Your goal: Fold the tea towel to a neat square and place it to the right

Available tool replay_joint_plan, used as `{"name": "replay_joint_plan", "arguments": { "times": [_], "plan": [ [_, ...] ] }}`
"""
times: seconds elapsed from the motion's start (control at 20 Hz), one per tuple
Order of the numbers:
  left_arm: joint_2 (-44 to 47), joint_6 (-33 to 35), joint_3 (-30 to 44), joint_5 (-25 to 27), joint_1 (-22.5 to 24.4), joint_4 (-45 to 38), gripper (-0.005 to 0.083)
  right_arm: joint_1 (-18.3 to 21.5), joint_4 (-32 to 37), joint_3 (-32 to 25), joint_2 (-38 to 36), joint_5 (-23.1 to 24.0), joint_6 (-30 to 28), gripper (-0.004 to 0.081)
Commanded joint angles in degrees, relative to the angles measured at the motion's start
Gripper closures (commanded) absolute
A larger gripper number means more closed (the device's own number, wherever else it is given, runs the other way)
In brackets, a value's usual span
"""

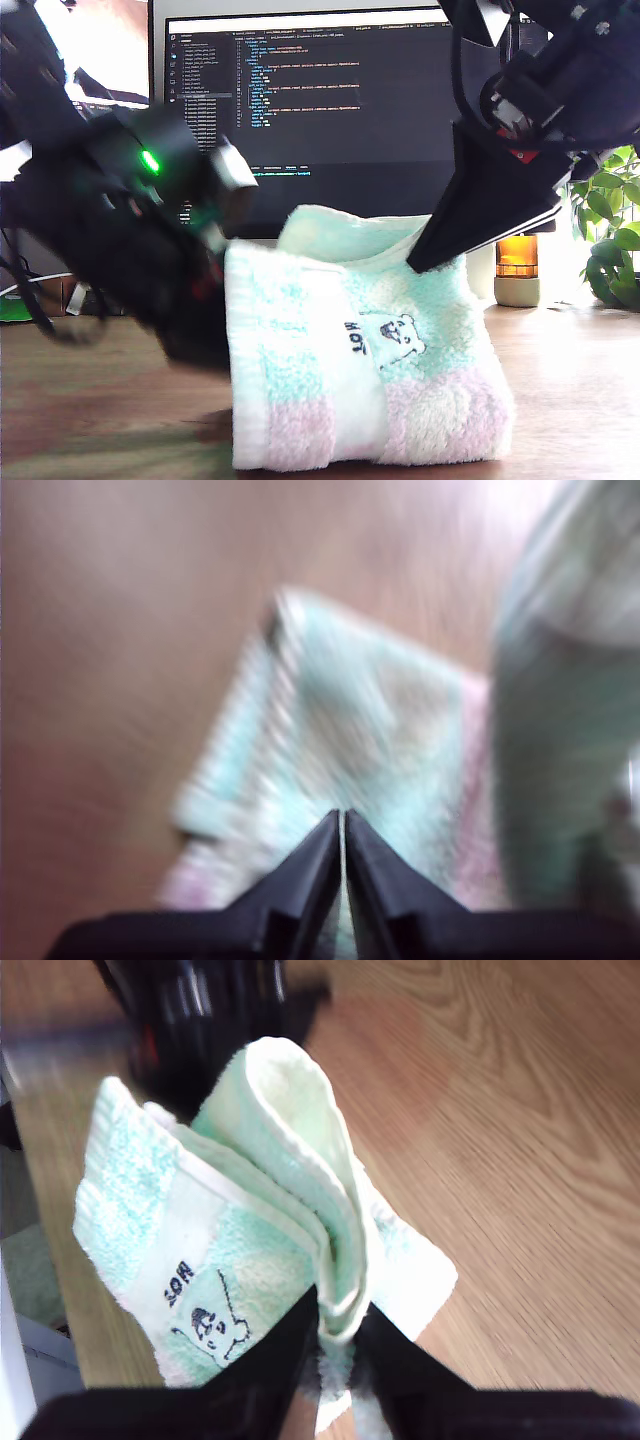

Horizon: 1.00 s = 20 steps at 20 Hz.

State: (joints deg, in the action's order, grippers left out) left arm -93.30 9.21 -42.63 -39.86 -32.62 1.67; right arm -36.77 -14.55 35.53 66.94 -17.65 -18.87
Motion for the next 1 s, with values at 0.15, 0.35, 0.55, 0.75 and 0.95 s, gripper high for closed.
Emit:
{"name": "replay_joint_plan", "arguments": {
  "times": [0.15,0.35,0.55,0.75,0.95],
  "plan": [
    [3.8,1.6,0.6,3.0,1.9,2.2,0.0795,0.1,3.0,0.6,5.0,-1.6,1.8,0.0781],
    [6.4,2.5,0.6,4.6,2.4,3.3,0.0795,0.1,6.8,0.6,10.0,-1.9,2.6,0.0781],
    [10.8,3.8,0.6,5.3,2.4,3.1,0.0795,0.2,9.6,0.6,15.5,-1.7,2.6,0.0781],
    [11.6,3.9,0.6,3.2,1.7,5.7,0.0795,0.2,12.7,0.6,20.6,-1.3,2.4,0.0781],
    [11.6,3.9,0.6,2.8,1.5,6.6,0.0795,0.2,13.7,0.6,22.5,0.5,2.4,0.0771]
  ]
}}
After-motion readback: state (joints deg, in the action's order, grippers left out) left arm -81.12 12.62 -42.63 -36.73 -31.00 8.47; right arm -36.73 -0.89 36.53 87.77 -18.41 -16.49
